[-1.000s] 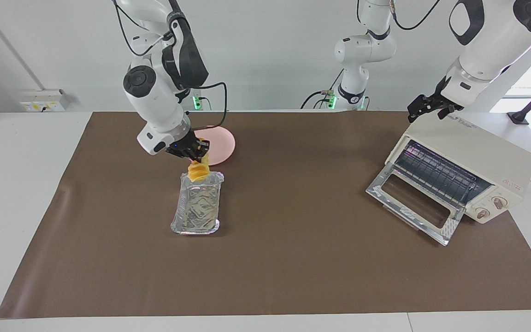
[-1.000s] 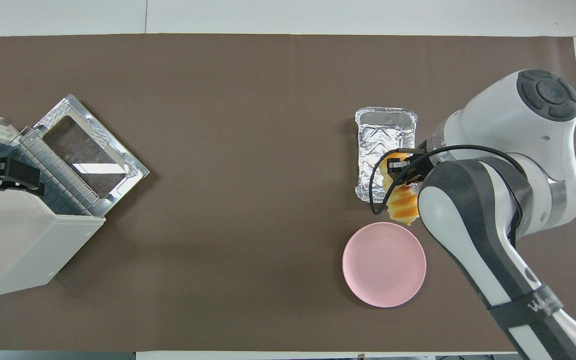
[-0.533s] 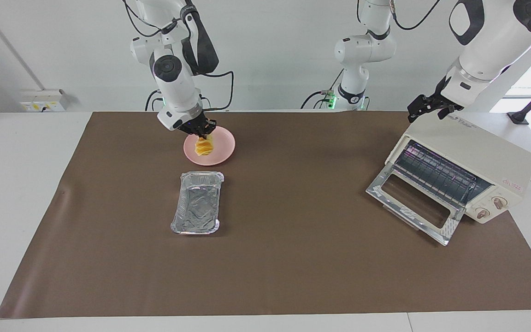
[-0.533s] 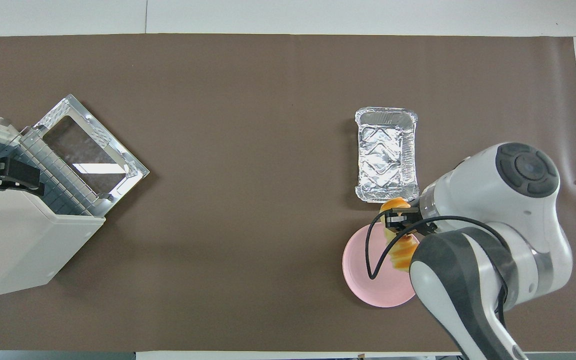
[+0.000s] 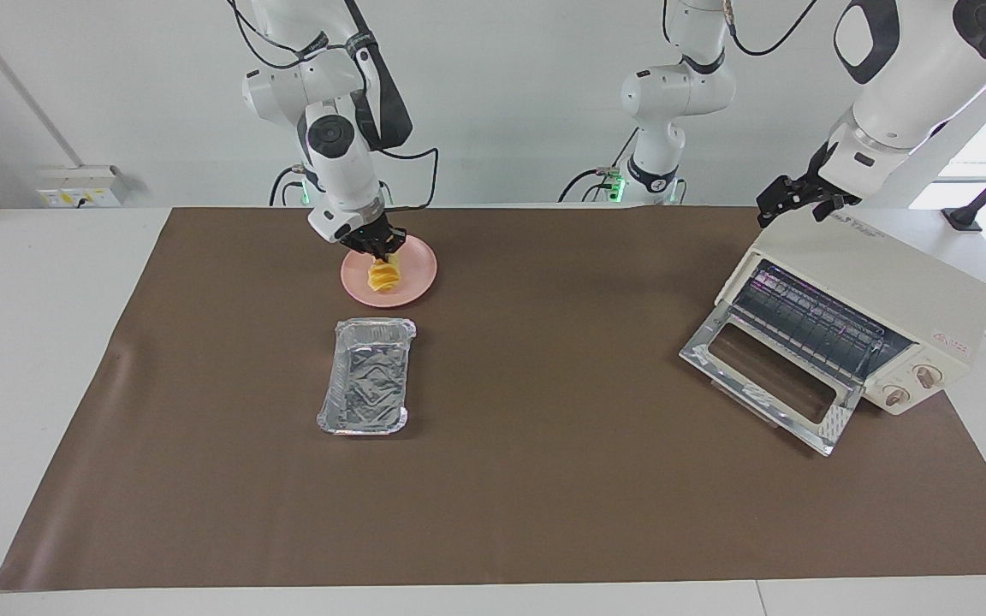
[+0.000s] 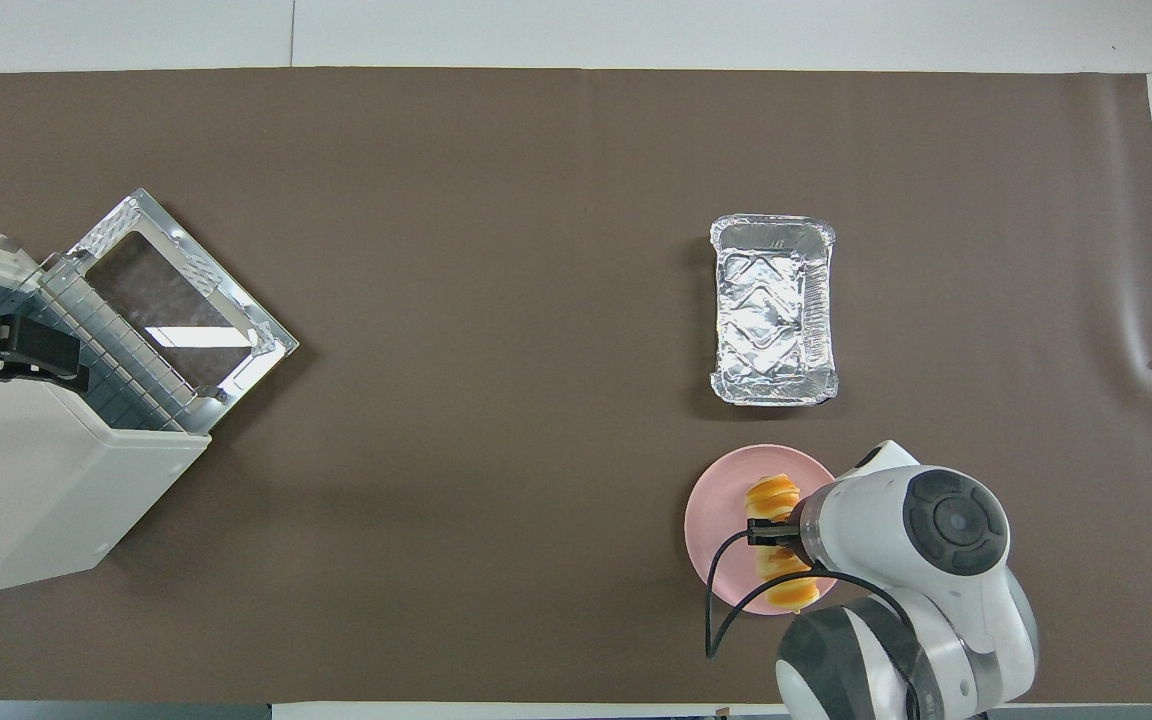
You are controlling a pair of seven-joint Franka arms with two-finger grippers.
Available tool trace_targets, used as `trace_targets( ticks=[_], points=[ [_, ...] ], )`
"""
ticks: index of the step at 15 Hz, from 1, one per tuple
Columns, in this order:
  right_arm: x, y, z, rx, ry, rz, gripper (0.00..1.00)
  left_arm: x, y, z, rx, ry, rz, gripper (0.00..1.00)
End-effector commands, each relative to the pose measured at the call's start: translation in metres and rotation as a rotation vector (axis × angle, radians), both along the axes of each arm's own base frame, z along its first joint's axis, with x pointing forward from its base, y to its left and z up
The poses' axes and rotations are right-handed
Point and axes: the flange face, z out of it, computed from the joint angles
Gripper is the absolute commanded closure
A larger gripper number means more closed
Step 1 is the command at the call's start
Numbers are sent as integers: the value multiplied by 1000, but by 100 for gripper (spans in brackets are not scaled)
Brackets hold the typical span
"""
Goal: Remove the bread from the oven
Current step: 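Carry the bread rolls onto the pink plate and open the right gripper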
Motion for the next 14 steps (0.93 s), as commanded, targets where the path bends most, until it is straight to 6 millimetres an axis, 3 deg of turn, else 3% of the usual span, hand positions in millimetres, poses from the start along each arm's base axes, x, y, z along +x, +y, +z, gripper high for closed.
trace_targets(
  ticks=[1, 2, 4, 6, 7, 9, 12, 14],
  points=[
    [-5, 12, -7, 6, -17, -35, 100, -3, 1, 4, 16, -17, -5, 0],
    [-4, 13, -10, 5, -17, -34, 100, -3, 1, 4, 16, -17, -5, 0],
    [-3, 13, -11, 5, -13, -34, 1, -3, 2, 4, 16, -17, -4, 0],
    [6, 13, -1, 13, -24, -30, 0, -3, 1, 4, 16, -17, -5, 0],
    [17, 16, 13, 25, -41, -36, 0, -3, 1, 4, 16, -17, -5, 0],
    [44, 14, 61, 36, -23, -55, 0, -3, 1, 4, 16, -17, -5, 0],
    [83, -11, 142, 50, -49, -92, 0, -4, 1, 5, 16, -19, -5, 0],
    [101, -35, 182, 66, -90, -90, 0, -3, 1, 4, 16, -17, -5, 0]
  ],
)
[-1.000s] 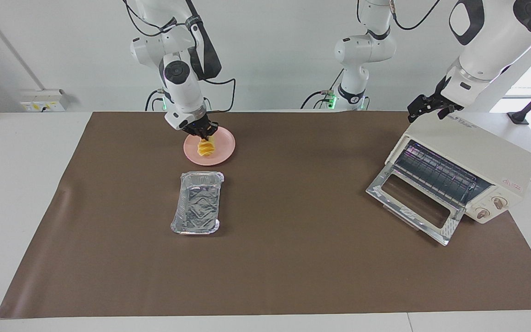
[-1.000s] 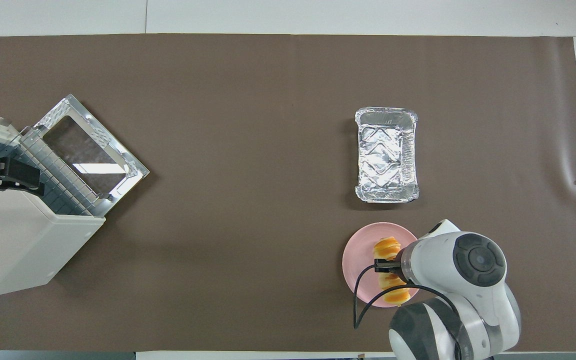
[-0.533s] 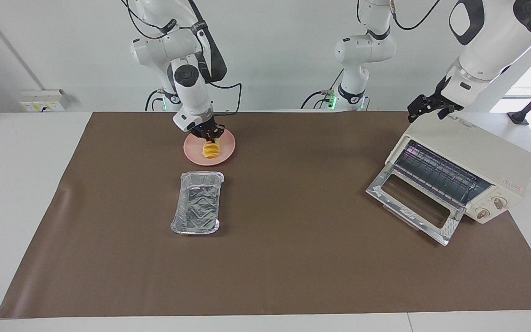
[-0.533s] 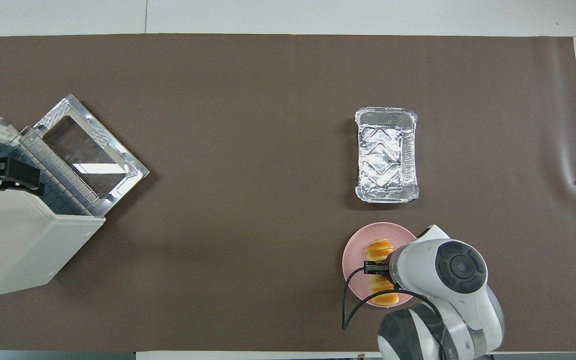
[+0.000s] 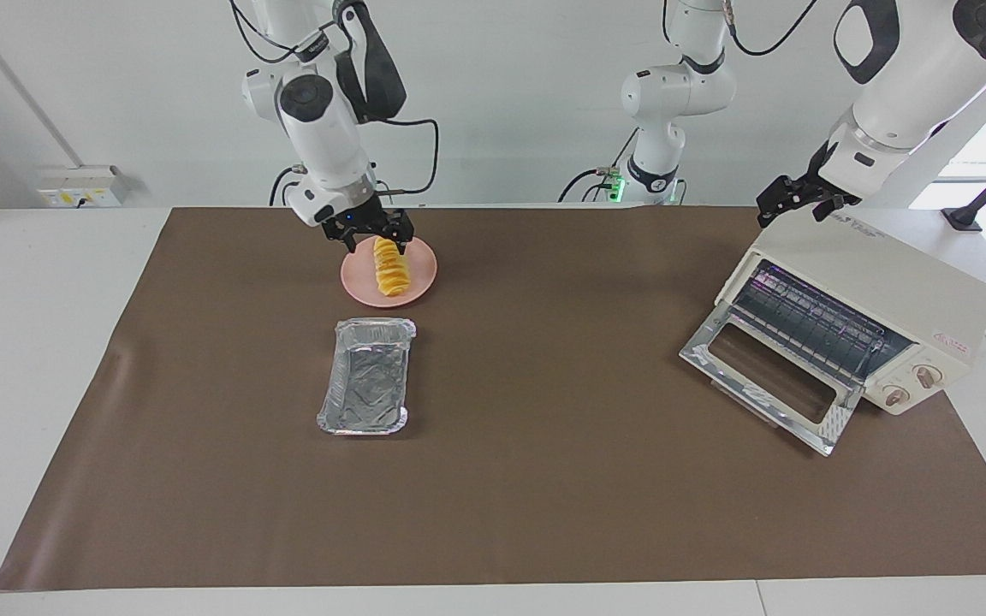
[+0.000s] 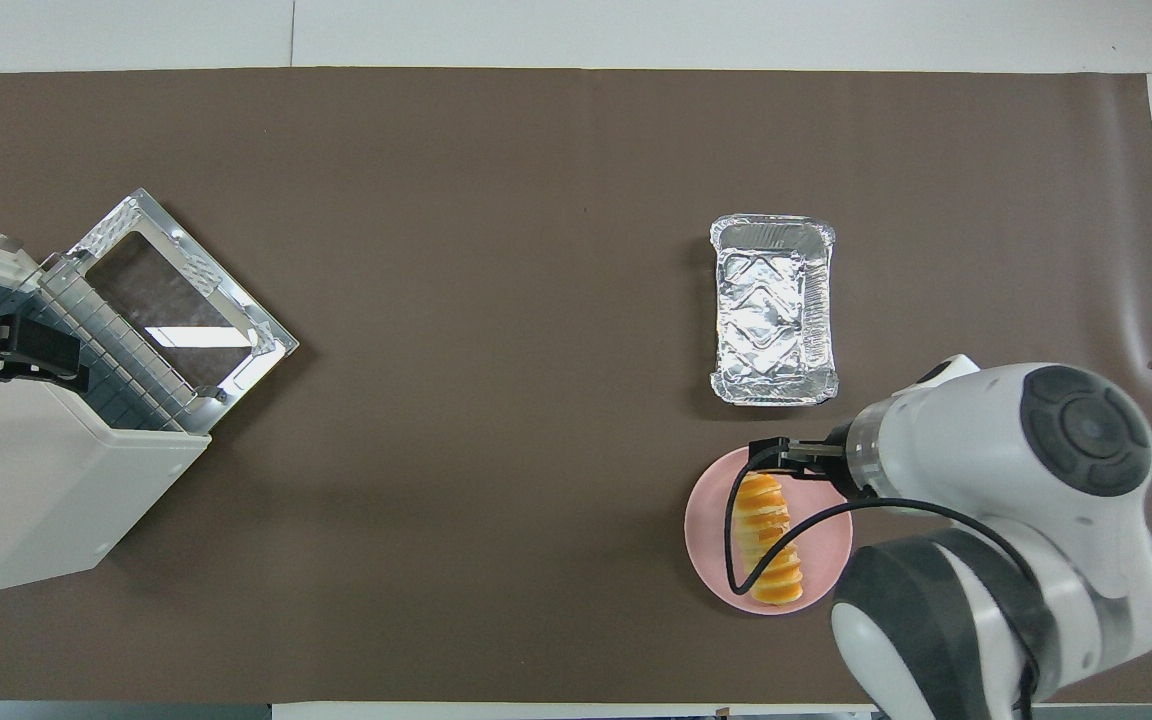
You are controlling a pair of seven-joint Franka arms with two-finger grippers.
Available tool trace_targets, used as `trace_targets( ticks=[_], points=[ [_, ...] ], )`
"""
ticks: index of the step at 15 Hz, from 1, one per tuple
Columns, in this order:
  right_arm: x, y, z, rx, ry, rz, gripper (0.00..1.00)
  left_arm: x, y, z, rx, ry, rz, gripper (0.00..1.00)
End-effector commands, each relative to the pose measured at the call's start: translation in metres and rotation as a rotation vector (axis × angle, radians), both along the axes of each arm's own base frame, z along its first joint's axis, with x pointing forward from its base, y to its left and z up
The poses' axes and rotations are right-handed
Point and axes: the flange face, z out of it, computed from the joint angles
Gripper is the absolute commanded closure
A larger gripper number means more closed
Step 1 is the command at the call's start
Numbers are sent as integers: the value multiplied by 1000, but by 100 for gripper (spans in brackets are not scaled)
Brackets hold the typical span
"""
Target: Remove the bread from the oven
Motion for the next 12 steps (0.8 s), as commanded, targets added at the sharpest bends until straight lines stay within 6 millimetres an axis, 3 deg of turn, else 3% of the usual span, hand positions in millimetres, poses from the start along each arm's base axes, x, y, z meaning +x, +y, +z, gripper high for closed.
trace_targets(
  ticks=[1, 5, 12],
  points=[
    [26, -34, 54, 10, -46, 29, 0, -3, 1, 4, 16, -17, -5, 0],
    [44, -73, 107, -64, -104, 148, 0, -3, 1, 4, 16, -17, -5, 0],
    [104, -101, 145, -112, -41, 206, 1, -3, 1, 4, 16, -17, -5, 0]
  ],
)
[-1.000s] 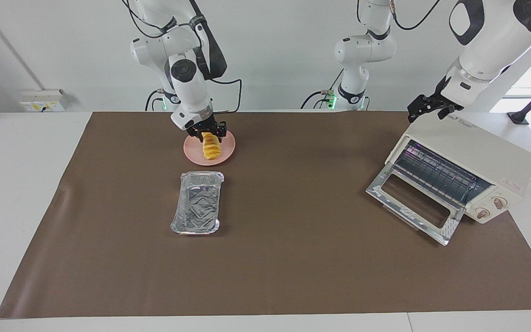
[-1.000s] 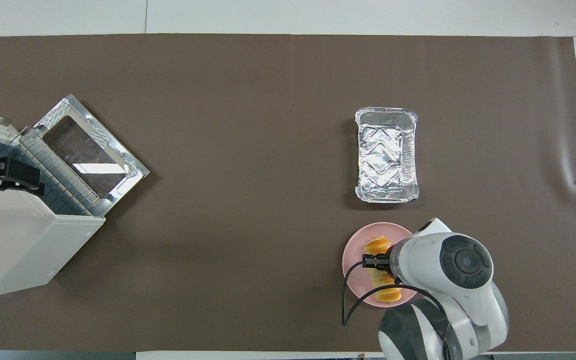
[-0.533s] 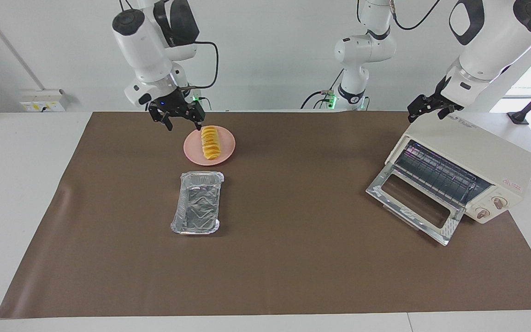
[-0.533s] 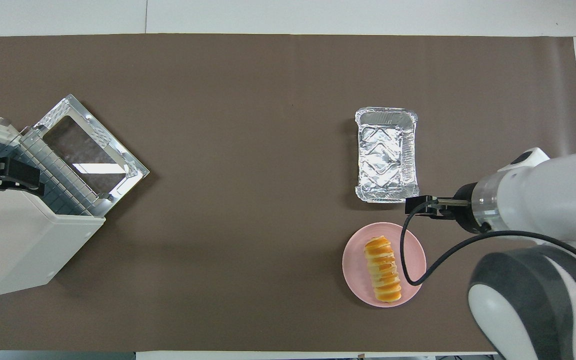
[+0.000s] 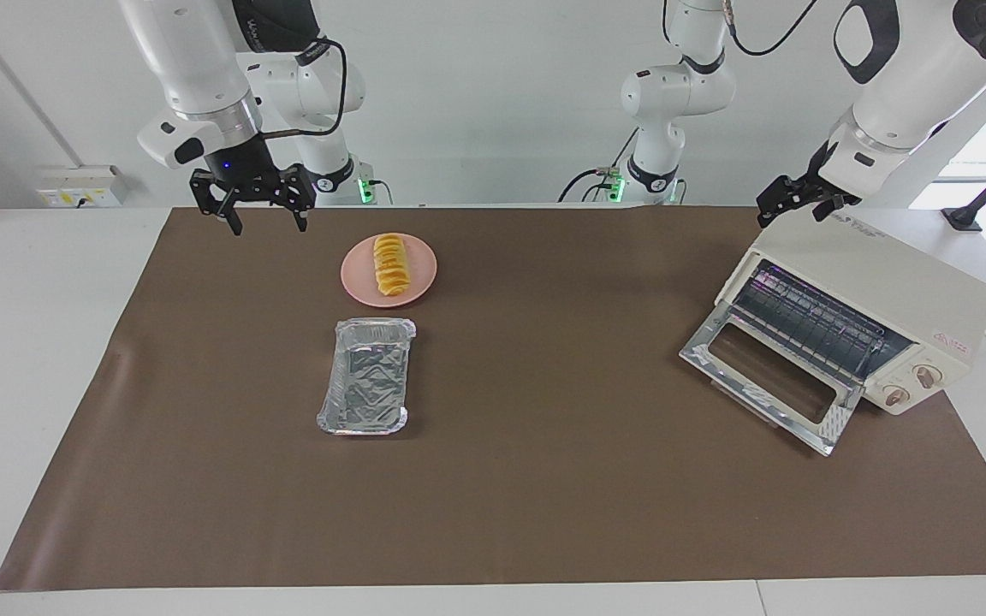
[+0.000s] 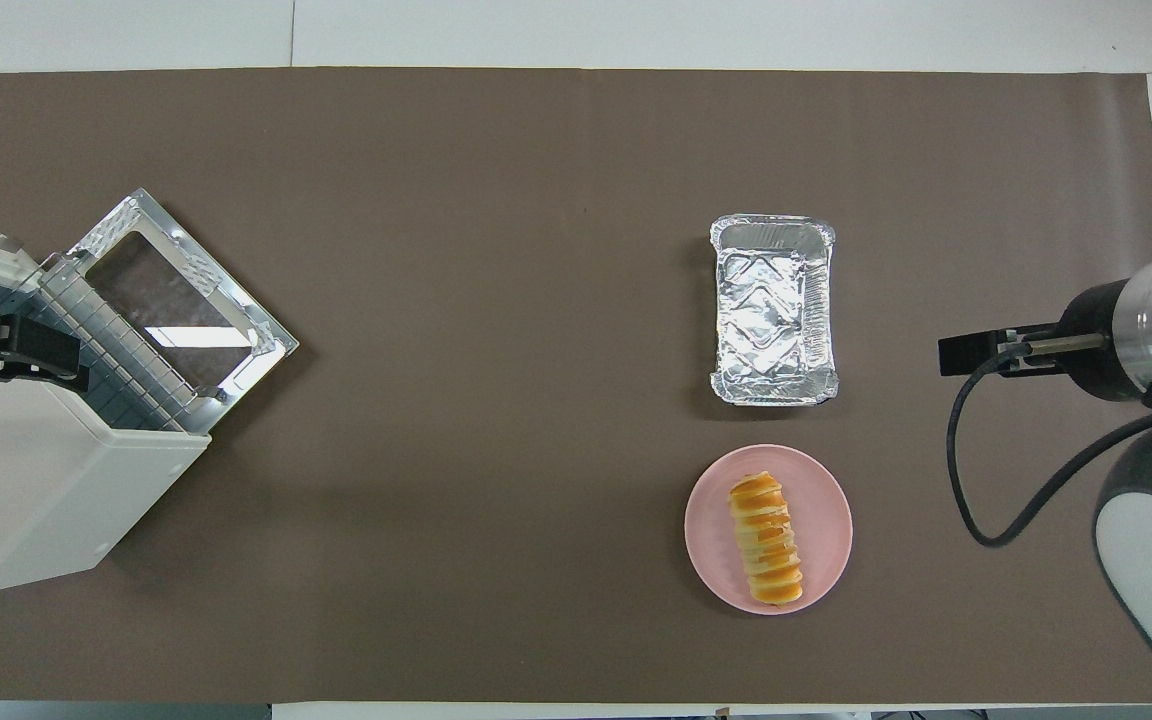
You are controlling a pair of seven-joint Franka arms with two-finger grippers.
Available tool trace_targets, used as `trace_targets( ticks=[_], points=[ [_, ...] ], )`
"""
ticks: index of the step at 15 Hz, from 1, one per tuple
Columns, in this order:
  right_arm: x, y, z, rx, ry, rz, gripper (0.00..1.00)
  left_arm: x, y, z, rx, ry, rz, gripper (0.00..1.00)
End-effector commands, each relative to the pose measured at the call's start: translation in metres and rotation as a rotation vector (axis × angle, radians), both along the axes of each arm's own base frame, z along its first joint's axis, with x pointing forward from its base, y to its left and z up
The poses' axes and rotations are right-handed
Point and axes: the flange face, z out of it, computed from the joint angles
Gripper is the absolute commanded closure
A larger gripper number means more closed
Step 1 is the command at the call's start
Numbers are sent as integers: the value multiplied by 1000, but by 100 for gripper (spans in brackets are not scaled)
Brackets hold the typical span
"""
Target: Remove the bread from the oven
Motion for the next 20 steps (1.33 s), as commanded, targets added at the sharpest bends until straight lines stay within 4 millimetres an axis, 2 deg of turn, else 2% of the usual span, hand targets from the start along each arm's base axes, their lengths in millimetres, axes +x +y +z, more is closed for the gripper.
trace_targets(
  ticks=[1, 5, 16, 20],
  points=[
    [31, -9, 13, -5, 62, 9, 1, -3, 1, 4, 16, -17, -5, 0],
    [30, -31, 7, -16, 81, -31, 0, -3, 1, 4, 16, -17, -5, 0],
    [22, -41, 2, -25, 132, -42, 0, -3, 1, 4, 16, -17, -5, 0],
    [25, -42, 2, -35, 114, 11, 0, -3, 1, 4, 16, -17, -5, 0]
  ],
)
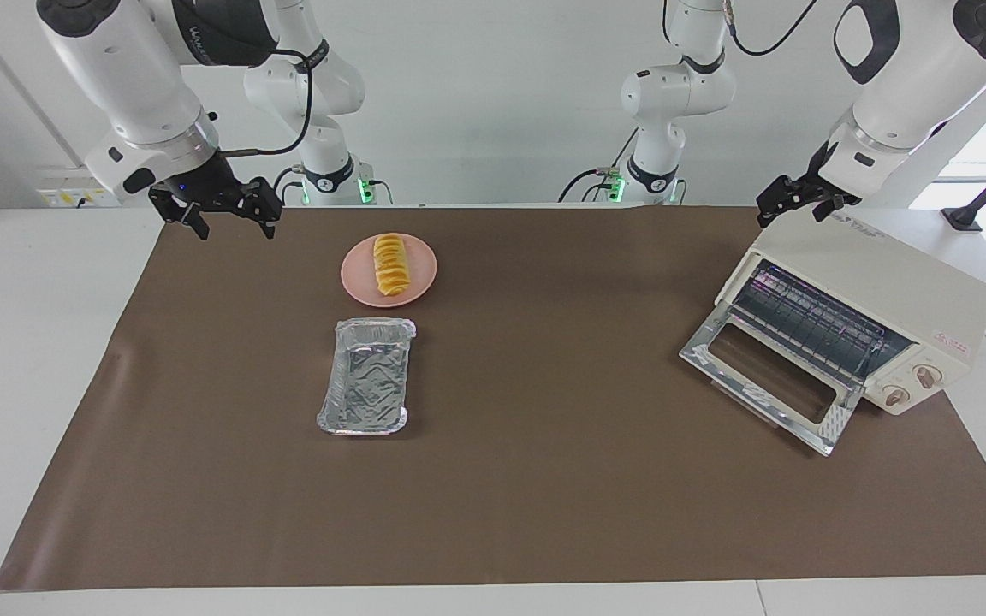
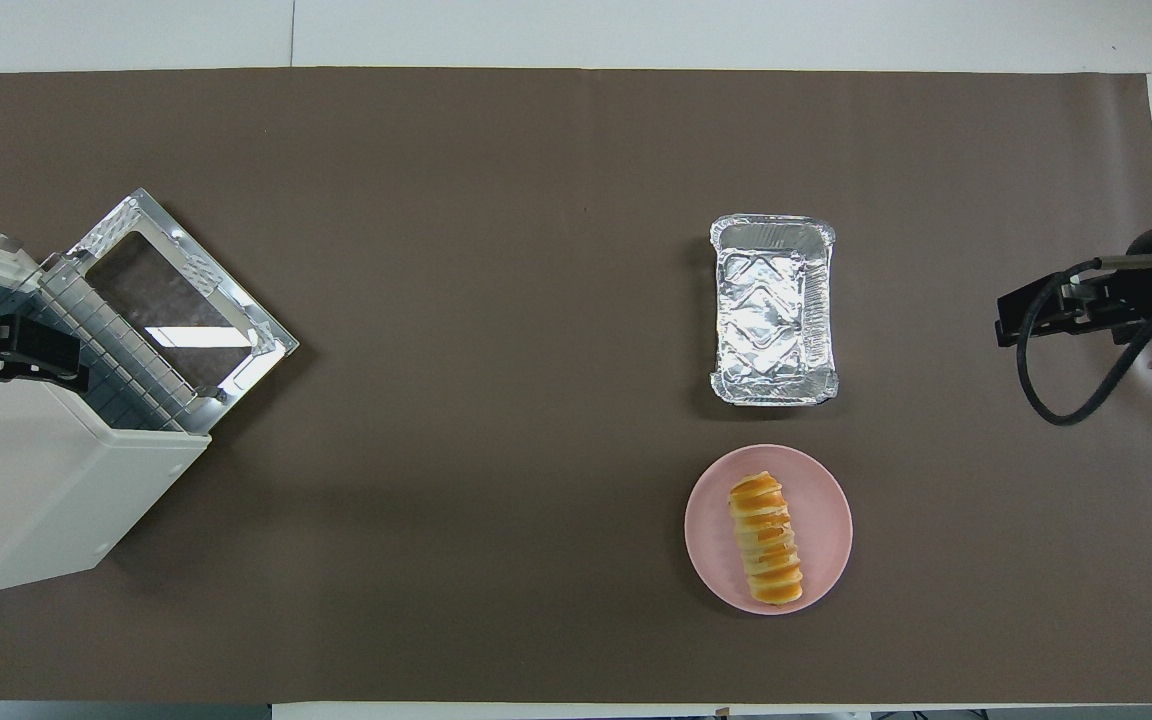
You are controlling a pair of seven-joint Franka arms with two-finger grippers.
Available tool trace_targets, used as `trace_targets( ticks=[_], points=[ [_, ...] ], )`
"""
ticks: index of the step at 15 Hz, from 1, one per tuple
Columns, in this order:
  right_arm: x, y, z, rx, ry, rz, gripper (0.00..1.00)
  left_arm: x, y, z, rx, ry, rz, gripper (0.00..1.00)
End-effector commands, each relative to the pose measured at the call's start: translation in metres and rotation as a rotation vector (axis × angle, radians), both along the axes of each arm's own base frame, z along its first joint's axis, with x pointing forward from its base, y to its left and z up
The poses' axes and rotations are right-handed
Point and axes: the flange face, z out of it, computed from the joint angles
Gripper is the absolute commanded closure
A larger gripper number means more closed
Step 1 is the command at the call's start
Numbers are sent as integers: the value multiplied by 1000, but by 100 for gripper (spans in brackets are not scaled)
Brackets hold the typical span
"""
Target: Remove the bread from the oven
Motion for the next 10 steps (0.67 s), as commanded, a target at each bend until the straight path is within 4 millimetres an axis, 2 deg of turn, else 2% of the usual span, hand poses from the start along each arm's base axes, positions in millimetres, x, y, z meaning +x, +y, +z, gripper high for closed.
trace_targets(
  ticks=[1, 10],
  points=[
    [3, -8, 3, -30, -24, 52, 0, -3, 1, 4, 16, -17, -5, 0],
    [1, -8, 1, -27, -17, 49, 0, -3, 2, 4, 16, -17, -4, 0]
  ],
)
